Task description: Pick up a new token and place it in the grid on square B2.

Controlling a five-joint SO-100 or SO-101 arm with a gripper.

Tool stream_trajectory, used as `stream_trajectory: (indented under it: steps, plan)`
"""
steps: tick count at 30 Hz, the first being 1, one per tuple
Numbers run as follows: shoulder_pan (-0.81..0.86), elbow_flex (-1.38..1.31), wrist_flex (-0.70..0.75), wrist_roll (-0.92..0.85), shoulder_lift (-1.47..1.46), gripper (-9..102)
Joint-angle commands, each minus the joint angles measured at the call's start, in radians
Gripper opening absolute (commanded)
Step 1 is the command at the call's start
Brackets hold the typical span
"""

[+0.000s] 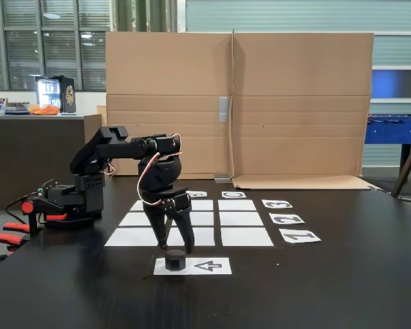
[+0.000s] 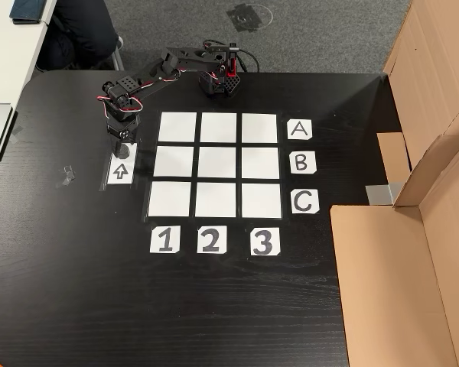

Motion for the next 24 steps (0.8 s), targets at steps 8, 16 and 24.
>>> stream_trajectory:
  steps: [8, 16, 24]
  plan:
    - [0.015, -0.118, 0.005, 0.011, -0.04, 27]
    - [0.023, -0.144, 0.005, 0.011, -0.069, 27]
    - [0.031, -0.15, 0.005, 0.009, -0.086, 27]
